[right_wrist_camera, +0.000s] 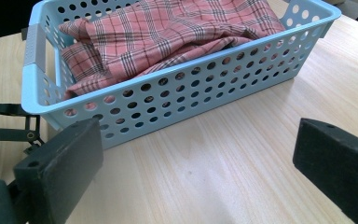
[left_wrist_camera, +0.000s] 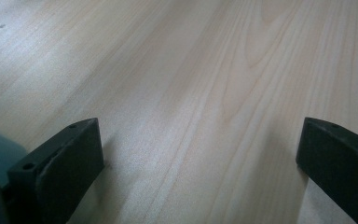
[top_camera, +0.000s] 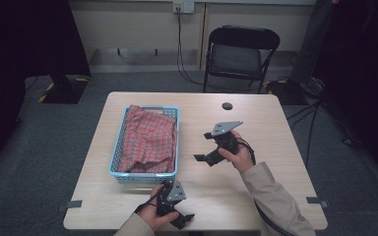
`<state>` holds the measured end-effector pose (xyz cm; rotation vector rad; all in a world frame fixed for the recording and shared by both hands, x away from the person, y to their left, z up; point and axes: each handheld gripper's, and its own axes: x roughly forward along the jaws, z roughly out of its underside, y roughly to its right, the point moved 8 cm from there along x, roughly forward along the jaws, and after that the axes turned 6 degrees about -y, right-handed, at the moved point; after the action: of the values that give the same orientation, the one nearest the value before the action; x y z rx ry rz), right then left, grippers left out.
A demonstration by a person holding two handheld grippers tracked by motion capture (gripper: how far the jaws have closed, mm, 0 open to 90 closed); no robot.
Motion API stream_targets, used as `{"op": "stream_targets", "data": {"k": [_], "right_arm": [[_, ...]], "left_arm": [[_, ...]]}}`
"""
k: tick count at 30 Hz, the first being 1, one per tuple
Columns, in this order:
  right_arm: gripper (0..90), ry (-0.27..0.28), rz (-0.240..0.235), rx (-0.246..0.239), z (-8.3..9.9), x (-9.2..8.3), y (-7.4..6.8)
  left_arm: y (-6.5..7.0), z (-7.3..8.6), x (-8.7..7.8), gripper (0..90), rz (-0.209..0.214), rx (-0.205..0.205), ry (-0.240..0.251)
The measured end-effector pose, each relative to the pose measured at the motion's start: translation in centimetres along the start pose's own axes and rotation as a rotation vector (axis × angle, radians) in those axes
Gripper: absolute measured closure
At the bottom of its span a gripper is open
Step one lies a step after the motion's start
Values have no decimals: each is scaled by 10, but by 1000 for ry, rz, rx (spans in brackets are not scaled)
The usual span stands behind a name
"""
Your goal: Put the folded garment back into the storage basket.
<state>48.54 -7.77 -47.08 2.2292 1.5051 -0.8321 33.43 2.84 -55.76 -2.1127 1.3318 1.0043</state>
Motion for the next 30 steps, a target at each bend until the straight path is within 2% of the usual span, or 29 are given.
{"op": "stream_targets", "data": {"k": [11,30], "right_arm": [[6,8,13,24,7,-7,5],[5,29,63,70,24,-26,16]], "left_arm": [[0,0,0,0,1,1,-1],[0,0,0,0,0,0,-1]]}}
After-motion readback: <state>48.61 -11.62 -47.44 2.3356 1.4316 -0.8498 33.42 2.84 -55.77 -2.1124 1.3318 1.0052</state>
